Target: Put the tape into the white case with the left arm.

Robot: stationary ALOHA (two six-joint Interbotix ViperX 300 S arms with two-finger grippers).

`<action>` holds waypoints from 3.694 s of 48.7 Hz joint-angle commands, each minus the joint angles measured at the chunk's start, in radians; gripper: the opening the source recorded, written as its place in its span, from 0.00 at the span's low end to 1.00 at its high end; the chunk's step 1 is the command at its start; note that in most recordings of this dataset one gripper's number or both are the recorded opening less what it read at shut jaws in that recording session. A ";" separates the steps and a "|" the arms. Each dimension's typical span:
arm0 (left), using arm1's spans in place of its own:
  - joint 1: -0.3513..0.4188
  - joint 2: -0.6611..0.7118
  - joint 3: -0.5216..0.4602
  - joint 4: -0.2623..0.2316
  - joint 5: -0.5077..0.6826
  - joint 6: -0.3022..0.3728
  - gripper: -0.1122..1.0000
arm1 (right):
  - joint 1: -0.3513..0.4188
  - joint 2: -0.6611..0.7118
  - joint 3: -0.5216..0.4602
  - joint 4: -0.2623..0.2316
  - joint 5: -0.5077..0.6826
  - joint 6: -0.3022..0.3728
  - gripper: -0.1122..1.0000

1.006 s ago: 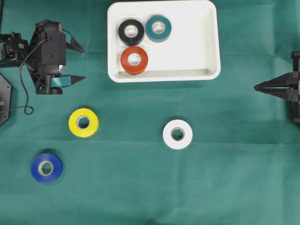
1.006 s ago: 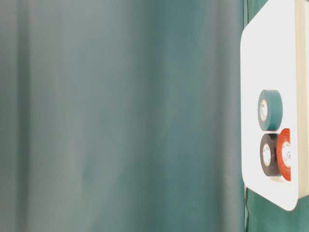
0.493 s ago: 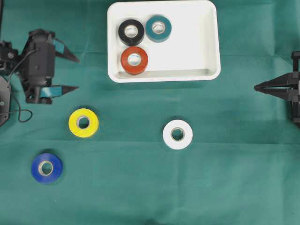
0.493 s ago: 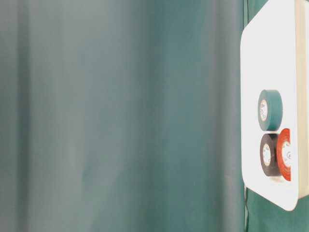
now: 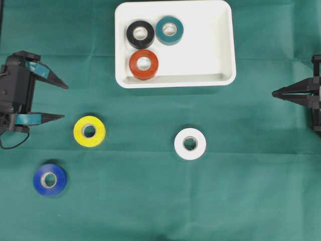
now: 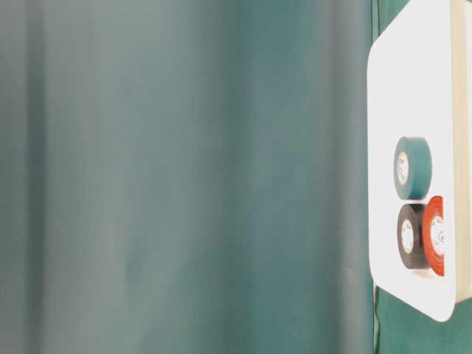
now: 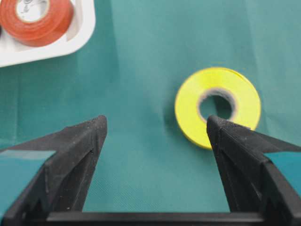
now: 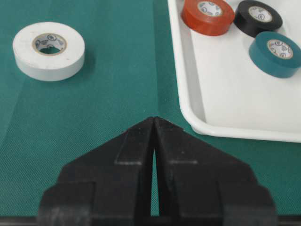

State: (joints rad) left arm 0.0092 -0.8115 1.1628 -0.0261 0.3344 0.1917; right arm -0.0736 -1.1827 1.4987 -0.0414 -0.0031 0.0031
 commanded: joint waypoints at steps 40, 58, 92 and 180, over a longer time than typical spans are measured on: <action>-0.028 0.133 -0.028 -0.003 -0.086 -0.002 0.87 | -0.002 0.006 -0.011 -0.002 -0.011 0.002 0.02; -0.112 0.403 -0.190 -0.003 -0.149 -0.002 0.87 | -0.002 0.008 -0.011 -0.002 -0.011 0.003 0.02; -0.187 0.816 -0.546 -0.003 -0.156 -0.002 0.87 | -0.002 0.008 -0.009 -0.002 -0.011 0.002 0.02; -0.175 1.249 -0.989 0.000 -0.052 -0.002 0.81 | -0.002 0.008 0.000 0.000 -0.015 0.018 0.02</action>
State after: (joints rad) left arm -0.1687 0.4525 0.1871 -0.0261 0.2853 0.1917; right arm -0.0721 -1.1827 1.5094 -0.0414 -0.0077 0.0199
